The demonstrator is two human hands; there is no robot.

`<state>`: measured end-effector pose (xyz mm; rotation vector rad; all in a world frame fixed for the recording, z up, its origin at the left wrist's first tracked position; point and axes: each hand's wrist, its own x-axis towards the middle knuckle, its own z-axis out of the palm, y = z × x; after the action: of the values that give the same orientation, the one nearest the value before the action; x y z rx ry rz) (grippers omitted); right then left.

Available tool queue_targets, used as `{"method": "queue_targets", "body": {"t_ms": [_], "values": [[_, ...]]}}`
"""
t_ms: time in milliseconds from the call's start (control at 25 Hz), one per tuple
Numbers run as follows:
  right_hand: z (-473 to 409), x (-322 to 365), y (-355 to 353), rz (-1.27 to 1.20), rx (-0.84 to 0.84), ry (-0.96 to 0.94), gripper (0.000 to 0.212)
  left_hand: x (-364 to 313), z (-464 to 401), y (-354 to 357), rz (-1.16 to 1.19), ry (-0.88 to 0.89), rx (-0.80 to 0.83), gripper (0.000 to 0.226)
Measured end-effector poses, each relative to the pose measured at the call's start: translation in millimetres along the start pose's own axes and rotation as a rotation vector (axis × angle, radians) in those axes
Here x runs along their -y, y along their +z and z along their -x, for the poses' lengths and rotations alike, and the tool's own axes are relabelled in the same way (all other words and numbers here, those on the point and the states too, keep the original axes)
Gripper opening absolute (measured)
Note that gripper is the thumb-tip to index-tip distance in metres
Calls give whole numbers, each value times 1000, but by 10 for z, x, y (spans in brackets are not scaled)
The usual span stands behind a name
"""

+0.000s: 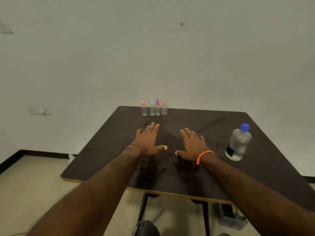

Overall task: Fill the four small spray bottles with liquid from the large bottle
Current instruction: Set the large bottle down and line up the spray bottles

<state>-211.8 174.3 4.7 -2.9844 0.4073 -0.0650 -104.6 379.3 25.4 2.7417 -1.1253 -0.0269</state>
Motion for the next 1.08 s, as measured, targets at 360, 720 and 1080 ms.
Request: {"method": "queue_targets", "body": {"t_ms": [360,720,1080], "values": [[-1037,177,-25,-107,-4,-1,102,638,-605,59,81,-90,36,120],[-2734,-135,130,-253,-15,79,106,1355,-1969,229,401,-216,-284,120],[-3616,10,497,-891,-114,7,100,1756,-2972,475,909,-150,-243,62]]}}
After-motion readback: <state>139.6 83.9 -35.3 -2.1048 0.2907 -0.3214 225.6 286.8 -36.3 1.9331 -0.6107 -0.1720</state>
